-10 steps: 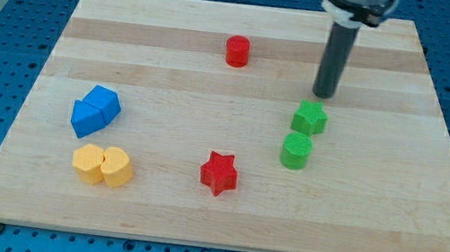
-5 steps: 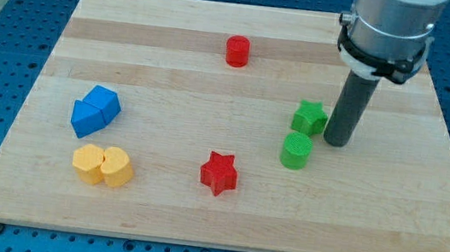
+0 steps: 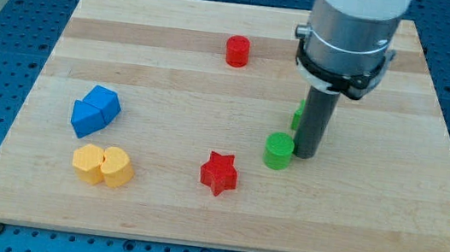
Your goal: Point your arm at bottom center
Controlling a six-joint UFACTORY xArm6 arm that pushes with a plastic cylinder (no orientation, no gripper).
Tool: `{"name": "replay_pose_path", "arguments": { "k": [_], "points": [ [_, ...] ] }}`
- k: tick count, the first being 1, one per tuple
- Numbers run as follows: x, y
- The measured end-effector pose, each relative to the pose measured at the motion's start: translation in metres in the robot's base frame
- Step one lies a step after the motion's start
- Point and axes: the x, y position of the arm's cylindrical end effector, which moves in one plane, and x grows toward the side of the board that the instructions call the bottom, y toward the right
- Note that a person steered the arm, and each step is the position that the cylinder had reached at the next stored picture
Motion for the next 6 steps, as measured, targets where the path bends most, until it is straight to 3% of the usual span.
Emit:
{"name": "replay_pose_path", "arguments": {
  "k": [2,3,5,6],
  "points": [
    [0.005,-0.017],
    [0.014,0.029],
    [0.088,0.045],
    [0.111,0.003]
  ]
}}
